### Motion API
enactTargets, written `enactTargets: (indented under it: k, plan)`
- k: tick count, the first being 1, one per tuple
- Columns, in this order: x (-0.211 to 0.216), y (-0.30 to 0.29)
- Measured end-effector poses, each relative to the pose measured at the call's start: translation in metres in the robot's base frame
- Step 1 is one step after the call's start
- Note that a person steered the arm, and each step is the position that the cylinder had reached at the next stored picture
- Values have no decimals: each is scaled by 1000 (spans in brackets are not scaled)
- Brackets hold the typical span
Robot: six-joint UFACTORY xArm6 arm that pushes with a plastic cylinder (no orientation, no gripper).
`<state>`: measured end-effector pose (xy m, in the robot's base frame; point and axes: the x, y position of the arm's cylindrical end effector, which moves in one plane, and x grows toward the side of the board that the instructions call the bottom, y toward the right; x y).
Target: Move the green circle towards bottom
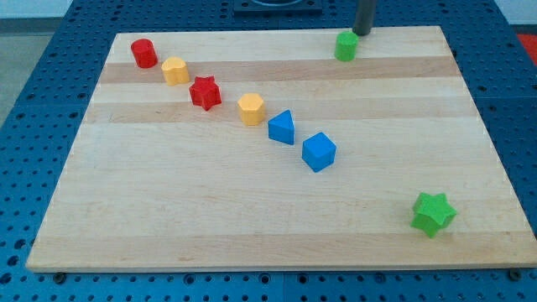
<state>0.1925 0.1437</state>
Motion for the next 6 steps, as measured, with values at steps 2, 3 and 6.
enactTargets:
  k: [2,3,6]
  plan:
    - [64,-42]
    - [96,-37]
    - [153,-12]
